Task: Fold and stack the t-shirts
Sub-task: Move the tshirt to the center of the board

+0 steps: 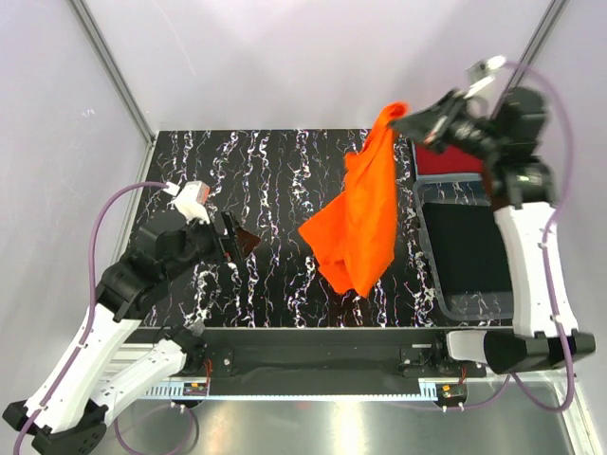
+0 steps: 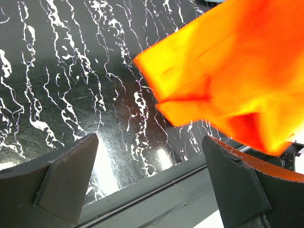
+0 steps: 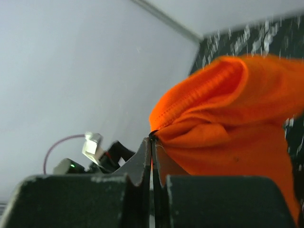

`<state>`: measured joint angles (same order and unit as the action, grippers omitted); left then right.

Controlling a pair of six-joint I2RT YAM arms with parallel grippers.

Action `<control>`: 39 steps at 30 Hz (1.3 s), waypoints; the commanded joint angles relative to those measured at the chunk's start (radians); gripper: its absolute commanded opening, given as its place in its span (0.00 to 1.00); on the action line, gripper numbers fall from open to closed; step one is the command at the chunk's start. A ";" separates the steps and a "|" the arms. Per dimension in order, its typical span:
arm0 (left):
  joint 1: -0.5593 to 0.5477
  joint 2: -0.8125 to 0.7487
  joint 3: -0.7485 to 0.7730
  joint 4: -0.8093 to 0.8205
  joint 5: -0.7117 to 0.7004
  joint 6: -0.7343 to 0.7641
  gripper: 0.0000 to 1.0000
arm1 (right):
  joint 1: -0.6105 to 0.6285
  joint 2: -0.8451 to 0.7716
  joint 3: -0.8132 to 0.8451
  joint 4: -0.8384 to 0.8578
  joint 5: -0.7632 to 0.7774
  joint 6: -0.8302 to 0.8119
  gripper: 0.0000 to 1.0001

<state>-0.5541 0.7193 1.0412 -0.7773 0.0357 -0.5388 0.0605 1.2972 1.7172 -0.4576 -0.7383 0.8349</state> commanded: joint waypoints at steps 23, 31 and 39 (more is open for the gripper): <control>0.059 0.177 -0.007 0.049 -0.134 -0.121 0.92 | 0.372 0.645 0.090 0.112 -0.070 -0.177 0.00; 0.069 0.068 0.043 0.010 -0.140 -0.079 0.91 | 0.489 0.322 -0.076 0.122 -0.064 -0.158 0.00; 0.068 0.080 0.056 0.006 -0.134 -0.044 0.91 | 0.476 0.282 -0.134 0.117 0.079 -0.163 0.00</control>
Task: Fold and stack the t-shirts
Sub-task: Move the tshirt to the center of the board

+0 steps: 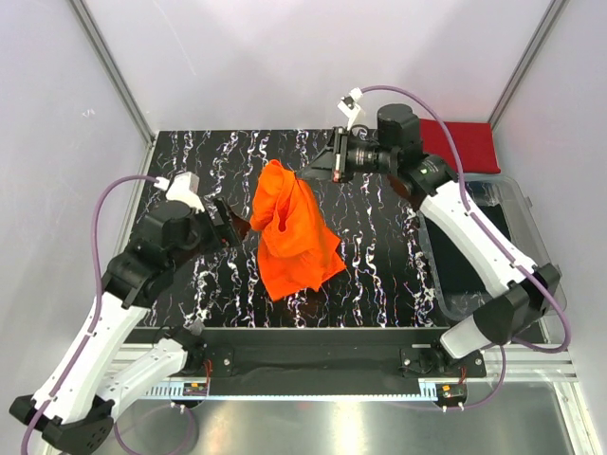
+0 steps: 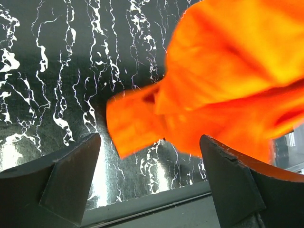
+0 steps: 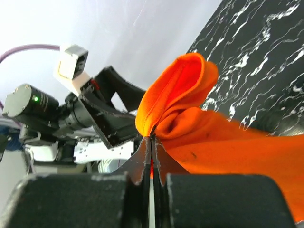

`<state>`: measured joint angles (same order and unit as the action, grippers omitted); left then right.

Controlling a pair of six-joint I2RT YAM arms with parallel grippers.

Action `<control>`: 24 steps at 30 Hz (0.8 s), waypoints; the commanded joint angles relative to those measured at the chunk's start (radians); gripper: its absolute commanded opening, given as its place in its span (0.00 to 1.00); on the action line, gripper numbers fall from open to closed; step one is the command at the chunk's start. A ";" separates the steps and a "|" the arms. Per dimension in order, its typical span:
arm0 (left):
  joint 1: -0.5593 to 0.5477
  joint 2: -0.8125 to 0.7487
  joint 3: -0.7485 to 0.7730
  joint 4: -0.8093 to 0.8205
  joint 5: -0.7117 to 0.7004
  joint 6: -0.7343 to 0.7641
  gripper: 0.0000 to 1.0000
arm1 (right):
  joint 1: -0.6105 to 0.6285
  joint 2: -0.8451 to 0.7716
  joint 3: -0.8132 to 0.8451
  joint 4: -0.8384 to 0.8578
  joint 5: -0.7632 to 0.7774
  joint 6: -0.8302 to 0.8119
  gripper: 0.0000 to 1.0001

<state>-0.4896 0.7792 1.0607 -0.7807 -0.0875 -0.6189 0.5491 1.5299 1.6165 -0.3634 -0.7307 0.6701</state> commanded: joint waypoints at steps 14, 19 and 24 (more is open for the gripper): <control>0.005 0.215 -0.129 0.121 0.147 0.019 0.80 | -0.143 0.719 0.343 0.032 0.189 0.252 0.03; -0.003 0.241 -0.228 0.201 0.210 -0.007 0.72 | -0.202 0.788 0.395 0.026 0.208 0.281 0.36; -0.017 0.210 -0.372 0.261 0.258 -0.070 0.72 | -0.224 0.689 0.271 0.024 0.232 0.230 0.50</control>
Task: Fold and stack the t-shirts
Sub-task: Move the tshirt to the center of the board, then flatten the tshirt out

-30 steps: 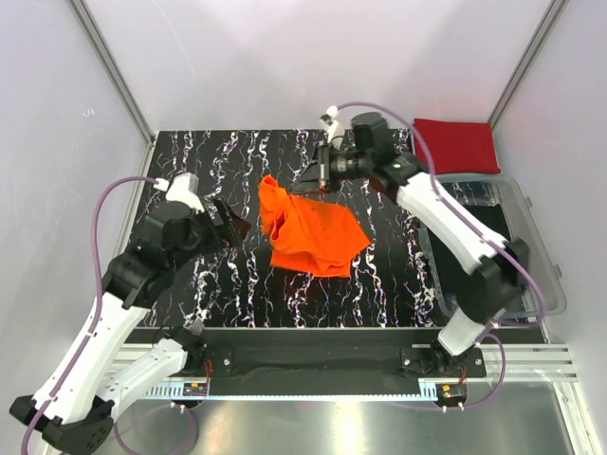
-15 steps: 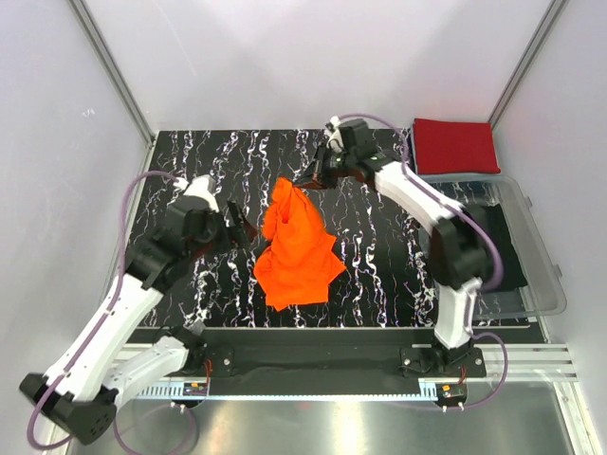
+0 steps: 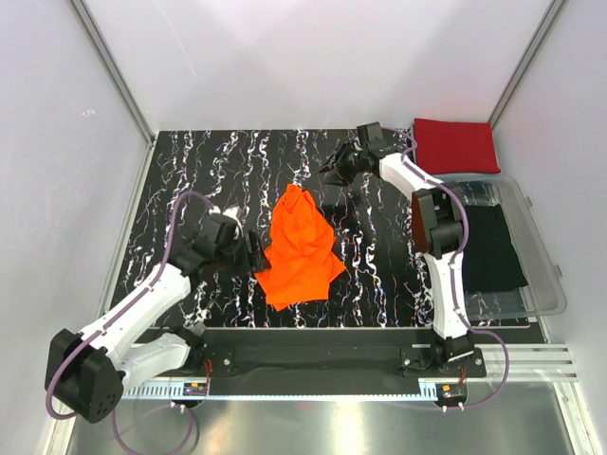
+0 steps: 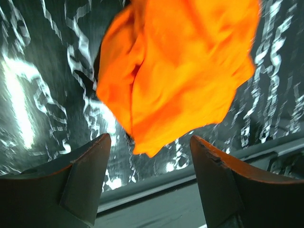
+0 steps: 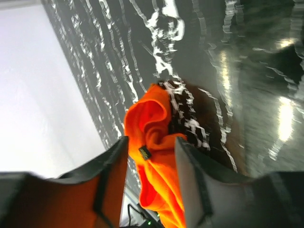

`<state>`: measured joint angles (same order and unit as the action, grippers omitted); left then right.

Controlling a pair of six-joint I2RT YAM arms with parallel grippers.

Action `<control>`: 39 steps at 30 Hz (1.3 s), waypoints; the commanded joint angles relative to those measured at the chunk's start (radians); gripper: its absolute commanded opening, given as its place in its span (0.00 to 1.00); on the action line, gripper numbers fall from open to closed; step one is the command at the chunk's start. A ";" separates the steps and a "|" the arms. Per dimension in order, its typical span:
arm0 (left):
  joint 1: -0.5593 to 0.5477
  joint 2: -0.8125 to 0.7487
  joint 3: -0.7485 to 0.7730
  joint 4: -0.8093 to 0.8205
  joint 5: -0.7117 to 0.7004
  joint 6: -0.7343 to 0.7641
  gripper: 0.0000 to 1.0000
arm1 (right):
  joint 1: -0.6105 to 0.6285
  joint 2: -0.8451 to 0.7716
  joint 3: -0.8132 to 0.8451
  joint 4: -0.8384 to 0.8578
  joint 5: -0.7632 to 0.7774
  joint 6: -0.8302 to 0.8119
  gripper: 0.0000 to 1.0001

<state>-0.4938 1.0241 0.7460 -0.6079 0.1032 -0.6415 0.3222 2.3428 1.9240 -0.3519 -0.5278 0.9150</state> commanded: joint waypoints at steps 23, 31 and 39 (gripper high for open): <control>-0.189 0.054 -0.316 0.367 -0.034 -0.311 0.52 | -0.003 -0.671 -0.602 0.014 0.091 -0.177 0.69; -0.238 0.038 -0.341 0.346 -0.088 -0.374 0.49 | -0.003 -0.669 -0.634 0.014 0.095 -0.183 0.69; -0.255 -0.048 -0.304 0.304 -0.142 -0.377 0.28 | -0.002 -0.723 -0.735 0.016 0.103 -0.183 0.68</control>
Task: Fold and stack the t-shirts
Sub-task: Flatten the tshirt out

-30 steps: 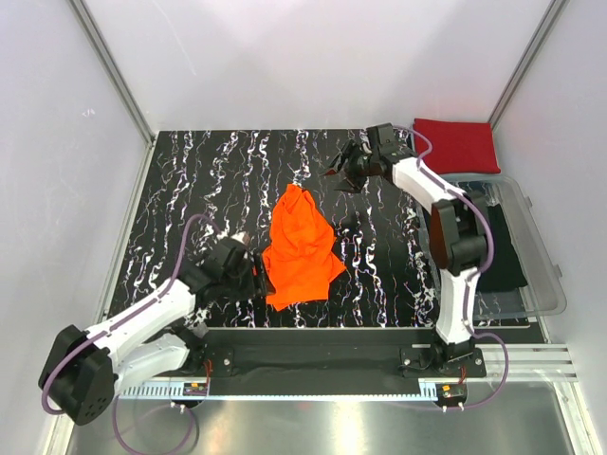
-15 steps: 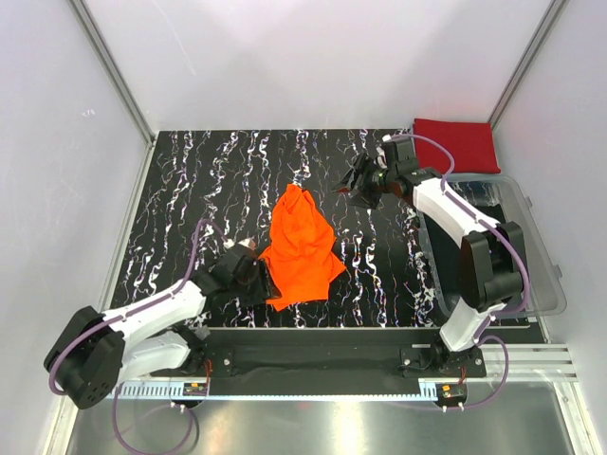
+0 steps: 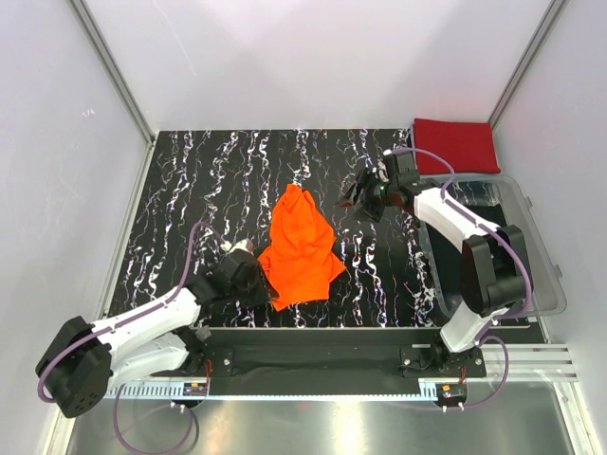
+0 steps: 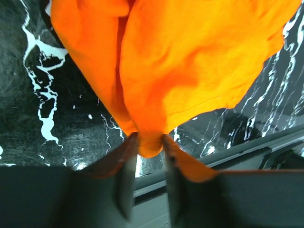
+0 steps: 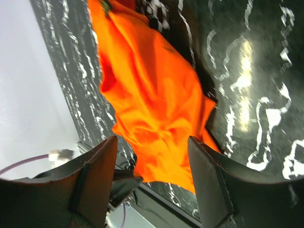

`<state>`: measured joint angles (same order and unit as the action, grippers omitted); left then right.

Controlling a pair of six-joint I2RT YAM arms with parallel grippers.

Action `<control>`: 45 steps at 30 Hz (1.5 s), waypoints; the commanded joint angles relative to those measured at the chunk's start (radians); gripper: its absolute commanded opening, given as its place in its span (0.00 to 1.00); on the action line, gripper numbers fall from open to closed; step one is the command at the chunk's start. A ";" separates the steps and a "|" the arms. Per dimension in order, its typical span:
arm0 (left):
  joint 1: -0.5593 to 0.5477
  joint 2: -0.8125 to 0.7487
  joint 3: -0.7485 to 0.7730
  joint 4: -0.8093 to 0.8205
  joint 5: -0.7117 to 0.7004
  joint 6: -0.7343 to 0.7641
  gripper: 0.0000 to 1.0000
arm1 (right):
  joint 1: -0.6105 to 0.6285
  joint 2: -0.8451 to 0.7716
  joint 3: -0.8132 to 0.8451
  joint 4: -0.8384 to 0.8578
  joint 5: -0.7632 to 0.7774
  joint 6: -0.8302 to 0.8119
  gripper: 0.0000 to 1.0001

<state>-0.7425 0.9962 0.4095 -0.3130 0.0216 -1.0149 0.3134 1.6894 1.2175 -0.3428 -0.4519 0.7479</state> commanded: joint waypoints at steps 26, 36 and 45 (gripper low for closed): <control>0.509 0.203 0.790 -0.282 -0.120 0.404 0.00 | 0.220 -0.074 -0.286 0.030 0.234 0.071 0.61; 0.637 0.246 0.792 -0.281 -0.060 0.447 0.00 | 0.245 -0.034 -0.329 0.057 0.269 0.108 0.56; 0.655 0.260 0.773 -0.282 -0.037 0.446 0.00 | 0.247 0.006 -0.369 0.139 0.277 0.119 0.39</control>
<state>-0.0967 1.2545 1.1702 -0.6197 -0.0387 -0.5907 0.5495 1.6760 0.8650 -0.2459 -0.2237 0.8619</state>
